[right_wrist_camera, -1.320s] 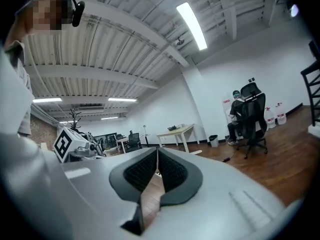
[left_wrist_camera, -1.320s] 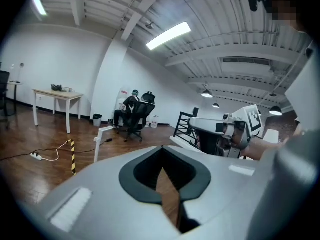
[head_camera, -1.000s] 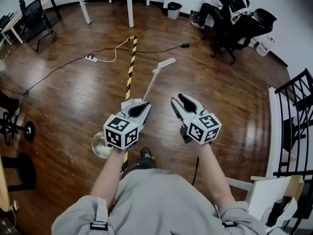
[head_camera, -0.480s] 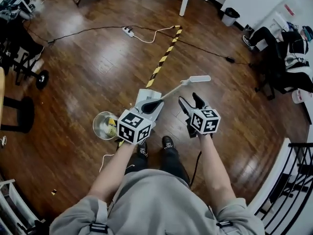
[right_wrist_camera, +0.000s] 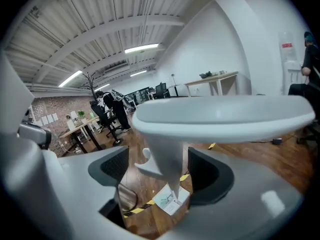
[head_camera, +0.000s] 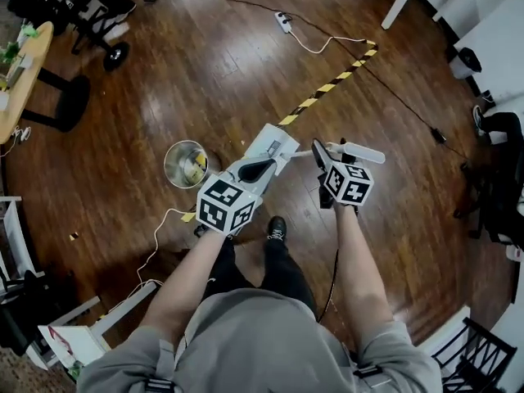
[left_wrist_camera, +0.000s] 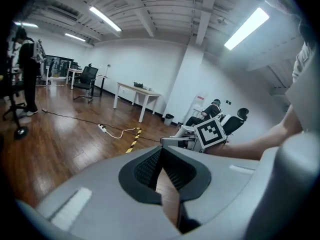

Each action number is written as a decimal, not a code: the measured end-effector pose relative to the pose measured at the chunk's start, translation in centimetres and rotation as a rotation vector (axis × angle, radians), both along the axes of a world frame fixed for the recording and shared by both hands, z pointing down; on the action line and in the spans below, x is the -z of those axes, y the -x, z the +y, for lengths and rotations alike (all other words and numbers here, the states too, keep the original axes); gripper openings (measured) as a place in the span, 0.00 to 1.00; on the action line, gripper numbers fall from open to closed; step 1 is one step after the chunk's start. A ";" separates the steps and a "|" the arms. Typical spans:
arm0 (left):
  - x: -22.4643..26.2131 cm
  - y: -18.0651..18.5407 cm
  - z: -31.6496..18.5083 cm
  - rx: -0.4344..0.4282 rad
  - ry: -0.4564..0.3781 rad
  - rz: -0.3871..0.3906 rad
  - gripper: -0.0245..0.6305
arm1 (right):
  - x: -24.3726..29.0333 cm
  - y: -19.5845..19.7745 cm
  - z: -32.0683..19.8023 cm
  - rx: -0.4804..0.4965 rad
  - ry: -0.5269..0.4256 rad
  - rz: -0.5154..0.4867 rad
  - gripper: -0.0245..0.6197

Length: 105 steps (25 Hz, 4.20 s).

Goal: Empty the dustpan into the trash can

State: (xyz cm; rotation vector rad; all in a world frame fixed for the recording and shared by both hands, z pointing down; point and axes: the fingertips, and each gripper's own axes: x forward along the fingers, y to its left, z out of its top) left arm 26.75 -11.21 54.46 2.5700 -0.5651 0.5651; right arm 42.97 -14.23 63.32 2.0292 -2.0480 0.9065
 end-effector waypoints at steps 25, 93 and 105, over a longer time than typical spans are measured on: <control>3.4 21.9 1.6 0.467 -0.050 -0.066 0.04 | 22.1 13.4 -8.1 0.333 -0.326 0.158 0.34; 7.3 68.9 -3.5 0.782 -0.090 0.133 0.04 | 29.9 82.0 -23.8 0.724 -0.469 0.534 0.33; 6.8 67.2 -3.8 0.737 -0.081 0.123 0.04 | 31.4 77.5 -23.6 0.686 -0.485 0.487 0.33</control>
